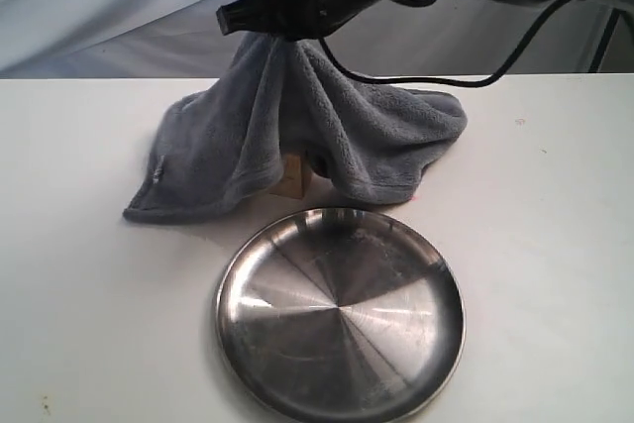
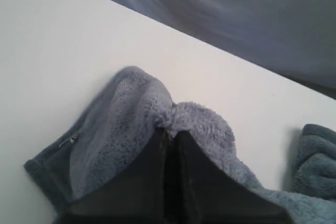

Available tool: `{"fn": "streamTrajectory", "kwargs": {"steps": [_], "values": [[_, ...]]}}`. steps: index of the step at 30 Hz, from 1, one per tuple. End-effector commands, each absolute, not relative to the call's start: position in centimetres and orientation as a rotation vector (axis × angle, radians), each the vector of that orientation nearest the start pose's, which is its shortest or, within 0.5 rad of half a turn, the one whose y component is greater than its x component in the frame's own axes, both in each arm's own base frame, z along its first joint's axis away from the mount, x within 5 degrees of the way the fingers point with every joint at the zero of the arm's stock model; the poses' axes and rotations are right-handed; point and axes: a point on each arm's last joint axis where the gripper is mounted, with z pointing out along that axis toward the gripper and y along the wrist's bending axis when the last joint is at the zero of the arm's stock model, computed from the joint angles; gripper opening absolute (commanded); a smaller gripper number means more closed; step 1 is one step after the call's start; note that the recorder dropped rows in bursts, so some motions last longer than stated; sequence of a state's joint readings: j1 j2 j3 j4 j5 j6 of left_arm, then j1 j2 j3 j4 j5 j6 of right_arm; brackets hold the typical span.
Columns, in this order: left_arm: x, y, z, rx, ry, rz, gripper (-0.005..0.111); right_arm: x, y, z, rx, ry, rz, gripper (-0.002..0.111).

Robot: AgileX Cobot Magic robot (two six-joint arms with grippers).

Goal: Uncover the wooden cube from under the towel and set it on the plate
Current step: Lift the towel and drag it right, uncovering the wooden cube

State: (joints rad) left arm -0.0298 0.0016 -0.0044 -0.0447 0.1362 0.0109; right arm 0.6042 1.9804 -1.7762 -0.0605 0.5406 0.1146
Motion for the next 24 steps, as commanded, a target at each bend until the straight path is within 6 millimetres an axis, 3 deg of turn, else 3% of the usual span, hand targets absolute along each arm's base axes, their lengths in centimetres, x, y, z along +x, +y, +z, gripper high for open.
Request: {"fn": "streamTrajectory", "kwargs": {"steps": [1, 13, 24], "values": [[5.6, -0.2, 20.1, -0.002, 1.619, -0.054, 0.001, 38.2, 25.5, 33.1, -0.605, 2.101, 0.248, 0.000], [5.6, -0.2, 20.1, 0.000, 1.619, -0.053, 0.001, 39.4, 20.9, 35.4, -0.394, 2.101, 0.130, 0.000], [5.6, -0.2, 20.1, -0.002, 1.619, -0.054, 0.001, 38.8, 15.8, 40.5, -0.231, 1.981, 0.081, 0.000]]}}
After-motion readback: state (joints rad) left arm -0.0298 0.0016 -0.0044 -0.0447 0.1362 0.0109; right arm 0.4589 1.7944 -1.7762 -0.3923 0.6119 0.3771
